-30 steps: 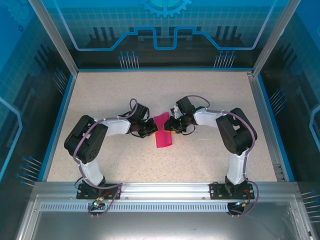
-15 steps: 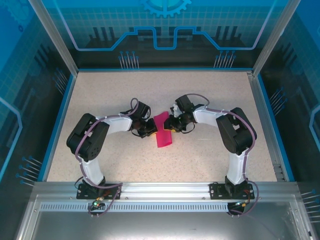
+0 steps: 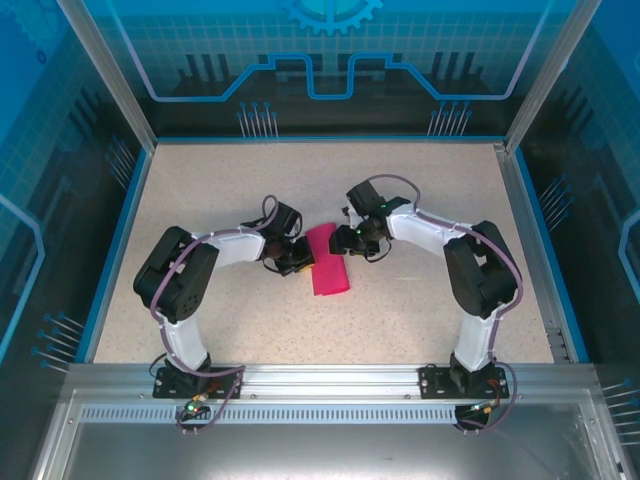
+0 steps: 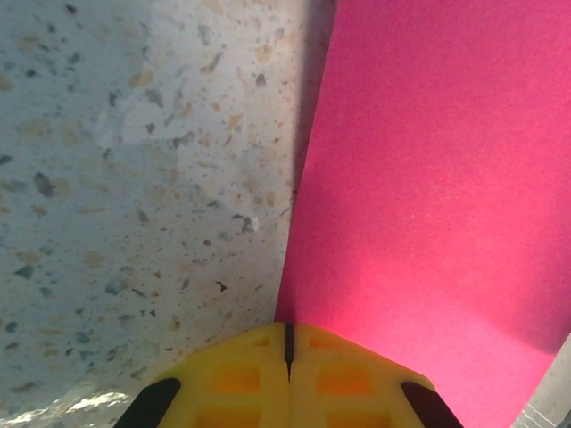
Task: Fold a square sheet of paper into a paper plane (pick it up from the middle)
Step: Fold the square sheet of paper in half at the center of the table.
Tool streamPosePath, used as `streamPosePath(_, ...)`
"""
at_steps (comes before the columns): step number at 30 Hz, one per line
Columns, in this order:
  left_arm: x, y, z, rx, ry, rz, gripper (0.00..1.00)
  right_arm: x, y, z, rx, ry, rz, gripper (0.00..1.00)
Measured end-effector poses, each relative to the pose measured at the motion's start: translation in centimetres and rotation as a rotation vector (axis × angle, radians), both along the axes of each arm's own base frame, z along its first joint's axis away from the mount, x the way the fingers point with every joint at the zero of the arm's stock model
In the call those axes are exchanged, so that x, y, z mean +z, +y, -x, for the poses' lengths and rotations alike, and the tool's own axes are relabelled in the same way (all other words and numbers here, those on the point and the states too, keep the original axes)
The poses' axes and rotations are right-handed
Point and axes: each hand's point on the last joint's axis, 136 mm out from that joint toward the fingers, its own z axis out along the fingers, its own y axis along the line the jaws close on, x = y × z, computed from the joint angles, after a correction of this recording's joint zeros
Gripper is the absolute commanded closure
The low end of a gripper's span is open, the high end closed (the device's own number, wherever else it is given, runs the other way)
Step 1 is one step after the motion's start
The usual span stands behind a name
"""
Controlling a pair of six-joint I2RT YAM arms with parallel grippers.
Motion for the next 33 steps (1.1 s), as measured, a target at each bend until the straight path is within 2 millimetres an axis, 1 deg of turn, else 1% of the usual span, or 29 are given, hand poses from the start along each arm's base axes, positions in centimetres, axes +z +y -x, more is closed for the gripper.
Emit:
streamPosePath(3, 0.0, -0.2, 0.2, -0.006, 0.006, -0.003, 0.93, 0.0, 0.8, 0.3, 0.049, -0.024, 0.043, 0.40)
streamPosePath(6, 0.0, -0.3, 0.4, -0.011, 0.011, -0.006, 0.93, -0.5, 1.4, 0.2, 0.080, -0.042, 0.090, 0.40)
streamPosePath(12, 0.1, -0.4, 0.4, -0.013, 0.006, -0.002, 0.93, -1.4, 0.5, 0.2, 0.091, -0.048, 0.164, 0.40)
streamPosePath(15, 0.5, -0.7, 0.2, -0.017, -0.009, 0.015, 0.94, -1.5, 0.3, 0.1, 0.087, -0.048, 0.161, 0.39)
streamPosePath(21, 2.4, -1.5, -0.4, -0.032, -0.058, 0.069, 0.93, -2.3, -0.1, 0.2, 0.076, -0.013, 0.104, 0.37)
streamPosePath(24, 3.1, -1.7, -0.7, -0.036, -0.079, 0.085, 0.92, -2.2, -0.3, 0.4, 0.072, -0.006, 0.070, 0.37)
streamPosePath(27, 3.2, -1.8, -0.8, -0.039, -0.088, 0.089, 0.88, -1.7, -0.2, 0.3, 0.066, -0.014, 0.038, 0.38)
streamPosePath(29, 3.3, -1.8, -0.8, -0.039, -0.090, 0.090, 0.83, -1.3, -0.2, 0.0, 0.063, -0.024, 0.021, 0.38)
streamPosePath(31, 3.9, -1.8, -0.8, -0.042, -0.104, 0.093, 0.76, -1.1, -0.1, -0.2, 0.061, -0.029, 0.011, 0.39)
streamPosePath(33, 5.0, -1.8, -0.9, -0.043, -0.130, 0.104, 0.71, -1.2, -0.2, -0.2, 0.059, -0.029, 0.010, 0.39)
